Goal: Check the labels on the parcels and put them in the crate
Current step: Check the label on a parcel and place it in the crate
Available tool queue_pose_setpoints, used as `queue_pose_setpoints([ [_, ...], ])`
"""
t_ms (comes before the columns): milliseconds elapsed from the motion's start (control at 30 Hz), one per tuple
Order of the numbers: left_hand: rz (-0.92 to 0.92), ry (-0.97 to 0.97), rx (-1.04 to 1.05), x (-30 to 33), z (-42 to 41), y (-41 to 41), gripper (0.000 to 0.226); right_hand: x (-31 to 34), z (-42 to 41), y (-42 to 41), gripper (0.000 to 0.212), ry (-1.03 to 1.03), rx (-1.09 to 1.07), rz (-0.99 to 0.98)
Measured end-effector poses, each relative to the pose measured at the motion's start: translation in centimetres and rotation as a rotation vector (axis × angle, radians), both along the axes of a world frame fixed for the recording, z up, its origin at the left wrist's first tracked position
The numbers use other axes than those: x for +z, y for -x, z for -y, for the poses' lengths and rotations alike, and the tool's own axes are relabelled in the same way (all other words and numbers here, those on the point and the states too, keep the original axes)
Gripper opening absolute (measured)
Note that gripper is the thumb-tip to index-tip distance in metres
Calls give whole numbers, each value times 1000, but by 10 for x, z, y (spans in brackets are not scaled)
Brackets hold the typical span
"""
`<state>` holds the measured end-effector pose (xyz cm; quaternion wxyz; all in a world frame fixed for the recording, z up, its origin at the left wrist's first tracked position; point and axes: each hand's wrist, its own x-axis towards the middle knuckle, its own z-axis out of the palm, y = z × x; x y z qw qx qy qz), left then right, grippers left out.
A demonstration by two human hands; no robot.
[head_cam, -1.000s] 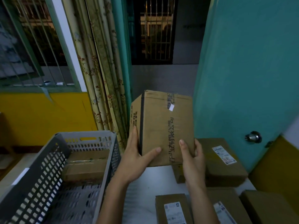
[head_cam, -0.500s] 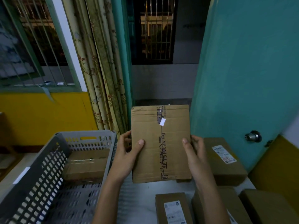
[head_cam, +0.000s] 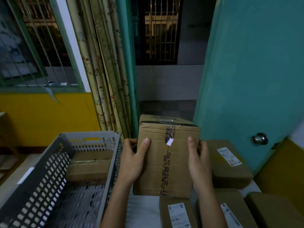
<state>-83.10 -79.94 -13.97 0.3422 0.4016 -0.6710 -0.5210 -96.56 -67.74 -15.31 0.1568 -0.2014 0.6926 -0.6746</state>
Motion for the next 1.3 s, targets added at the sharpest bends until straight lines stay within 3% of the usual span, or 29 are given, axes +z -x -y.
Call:
queue_pose_setpoints([
  [133, -9, 4, -22, -3, -1, -1, 42, 4, 2, -2, 48, 11, -10, 16],
  [267, -61, 15, -51, -10, 2, 1, 75, 9, 4, -1, 59, 4, -60, 15],
  [333, -61, 65, -40, -13, 4, 1, 76, 10, 5, 0, 59, -2, -71, 20],
  [600, -101, 133, 94, -12, 15, -5, 56, 7, -5, 1, 21, 2, 43, 55],
  [667, -118, 104, 94, -11, 20, -8, 52, 1, -7, 8, 32, -85, 128, 53],
  [833, -167, -28, 74, -10, 26, -11, 41, -12, -9, 16, 85, -141, 190, 160],
  [933, -175, -85, 89, -8, 31, -16, 50, -16, -13, 21, 88, -100, 220, 233],
  [1033, -111, -18, 104, -5, 35, -15, 66, -24, -13, 19, 79, -68, 204, 269],
  [1100, -59, 100, 162, -7, 37, -10, 63, -27, -9, 16, 71, -22, 163, 294],
  [1300, 314, 434, 117, -10, 31, 5, 61, -31, 1, 12, 50, 98, 34, 313],
])
